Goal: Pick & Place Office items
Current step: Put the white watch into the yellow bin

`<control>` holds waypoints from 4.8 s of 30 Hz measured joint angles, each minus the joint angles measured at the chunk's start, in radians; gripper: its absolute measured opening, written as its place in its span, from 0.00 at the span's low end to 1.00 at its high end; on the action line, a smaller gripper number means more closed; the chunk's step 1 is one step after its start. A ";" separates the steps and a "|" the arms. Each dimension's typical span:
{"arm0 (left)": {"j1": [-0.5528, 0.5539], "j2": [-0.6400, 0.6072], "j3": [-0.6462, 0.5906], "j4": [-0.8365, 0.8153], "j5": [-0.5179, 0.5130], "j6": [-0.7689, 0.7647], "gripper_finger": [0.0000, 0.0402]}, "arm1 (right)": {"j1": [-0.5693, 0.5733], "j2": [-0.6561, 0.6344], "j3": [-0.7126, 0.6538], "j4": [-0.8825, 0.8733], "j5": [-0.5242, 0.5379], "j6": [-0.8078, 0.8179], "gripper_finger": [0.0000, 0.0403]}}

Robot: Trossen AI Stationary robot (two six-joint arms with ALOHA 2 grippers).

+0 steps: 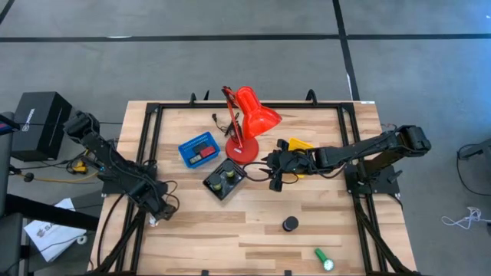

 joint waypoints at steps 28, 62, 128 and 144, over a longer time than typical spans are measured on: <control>0.000 0.000 0.026 0.231 -0.313 0.144 0.20 | 0.000 0.000 0.000 0.000 0.000 0.000 0.39; 0.405 0.000 0.113 0.952 -0.730 1.412 0.19 | -0.007 0.193 0.071 0.425 0.002 -0.084 0.39; 0.407 0.044 0.110 0.995 -0.792 1.415 0.21 | 0.006 0.415 0.386 0.249 -0.026 0.094 0.15; 0.407 0.044 0.110 0.999 -0.791 1.415 0.36 | 0.006 0.414 0.386 0.227 -0.023 0.070 0.06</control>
